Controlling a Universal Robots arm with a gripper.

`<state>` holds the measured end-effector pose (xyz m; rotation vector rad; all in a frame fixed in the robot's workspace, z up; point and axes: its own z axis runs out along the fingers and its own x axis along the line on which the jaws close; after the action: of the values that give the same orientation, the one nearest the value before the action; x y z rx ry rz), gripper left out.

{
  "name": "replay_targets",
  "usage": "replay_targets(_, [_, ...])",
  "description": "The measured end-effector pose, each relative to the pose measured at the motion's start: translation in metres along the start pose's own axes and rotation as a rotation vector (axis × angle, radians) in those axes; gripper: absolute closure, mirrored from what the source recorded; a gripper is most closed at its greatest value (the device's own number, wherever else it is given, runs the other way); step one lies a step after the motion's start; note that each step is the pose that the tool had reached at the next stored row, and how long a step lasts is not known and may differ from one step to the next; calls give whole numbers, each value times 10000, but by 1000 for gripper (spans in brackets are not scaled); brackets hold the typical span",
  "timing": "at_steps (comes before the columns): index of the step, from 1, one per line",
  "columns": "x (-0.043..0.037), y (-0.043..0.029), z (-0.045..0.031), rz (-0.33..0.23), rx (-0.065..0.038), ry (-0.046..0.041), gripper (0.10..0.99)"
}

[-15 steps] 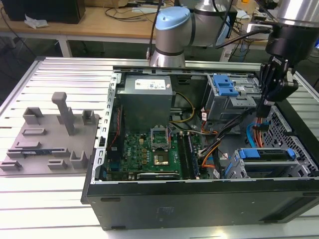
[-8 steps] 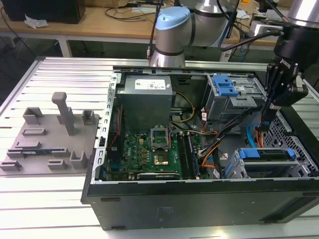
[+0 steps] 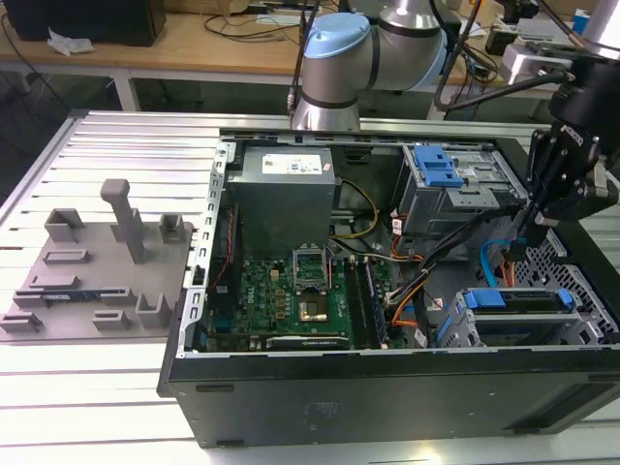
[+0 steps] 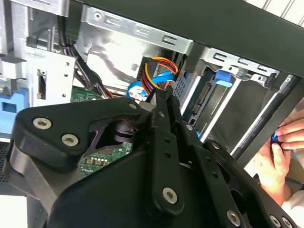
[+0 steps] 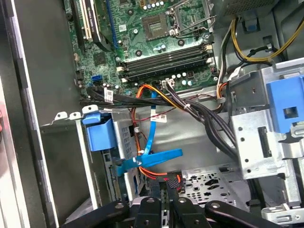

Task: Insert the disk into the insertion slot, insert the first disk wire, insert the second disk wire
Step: 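Insert the first disk wire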

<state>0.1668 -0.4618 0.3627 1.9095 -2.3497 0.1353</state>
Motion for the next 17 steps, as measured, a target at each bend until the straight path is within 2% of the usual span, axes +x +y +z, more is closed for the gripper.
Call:
replay_targets(4, [125,-26,-4,-47,-26,-152,922])
replay_targets(7, [133,-27,-5,-326,10,-160,922])
replay_targets(11, [133,-27,-5,-990,100,-158,922])
replay_targets(13, [142,-29,-4,-1126,111,-207,922])
replay_targets(14, [146,-30,-3,-1169,103,-296,922])
replay_targets(17, [150,-31,-3,-1322,69,-658,922])
